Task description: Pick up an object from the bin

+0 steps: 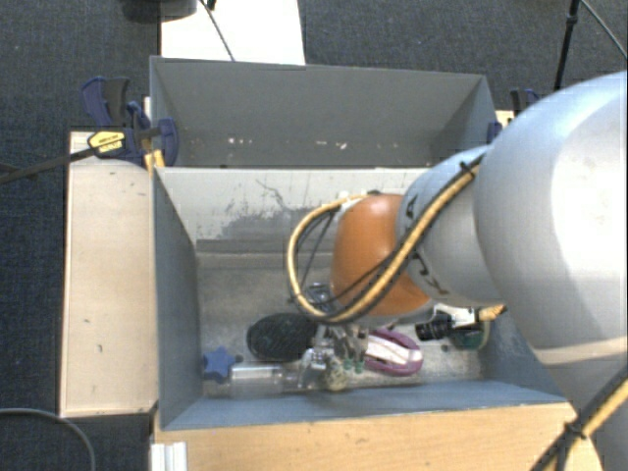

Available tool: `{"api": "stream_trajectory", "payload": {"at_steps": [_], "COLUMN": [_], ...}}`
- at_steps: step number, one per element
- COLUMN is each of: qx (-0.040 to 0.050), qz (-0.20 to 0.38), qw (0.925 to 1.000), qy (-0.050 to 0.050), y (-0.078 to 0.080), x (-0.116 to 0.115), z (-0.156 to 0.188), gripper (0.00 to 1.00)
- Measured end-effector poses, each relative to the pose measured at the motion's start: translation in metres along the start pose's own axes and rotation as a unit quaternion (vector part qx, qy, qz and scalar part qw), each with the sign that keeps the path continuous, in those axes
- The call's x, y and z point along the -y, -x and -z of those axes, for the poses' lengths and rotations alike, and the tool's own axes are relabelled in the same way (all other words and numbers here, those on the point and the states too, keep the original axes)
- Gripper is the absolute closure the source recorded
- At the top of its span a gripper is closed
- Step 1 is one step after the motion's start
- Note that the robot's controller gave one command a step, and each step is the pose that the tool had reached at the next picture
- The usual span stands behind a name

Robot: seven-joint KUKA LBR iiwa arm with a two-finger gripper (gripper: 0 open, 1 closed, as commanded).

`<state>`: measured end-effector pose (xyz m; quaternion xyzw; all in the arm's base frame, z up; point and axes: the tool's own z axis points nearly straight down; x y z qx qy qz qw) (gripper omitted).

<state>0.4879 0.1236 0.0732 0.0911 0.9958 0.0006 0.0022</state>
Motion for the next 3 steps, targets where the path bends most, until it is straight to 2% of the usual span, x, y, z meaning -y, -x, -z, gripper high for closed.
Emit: {"api": "stream_trajectory", "payload": {"at_steps": [1,2,3], "qx": [0.0038,0.0006,-0.0003], "qz": [0.001,0.005,0.009], "qw": [1.0,1.0,1.0], "qy": [0.001,0.0,0.0], "y": [0.002,0.004,0.005], "x": [0.0,0.0,0.0], "z": [0.002,0.051,0.075], "gripper": [1.0,1.0,1.0]}}
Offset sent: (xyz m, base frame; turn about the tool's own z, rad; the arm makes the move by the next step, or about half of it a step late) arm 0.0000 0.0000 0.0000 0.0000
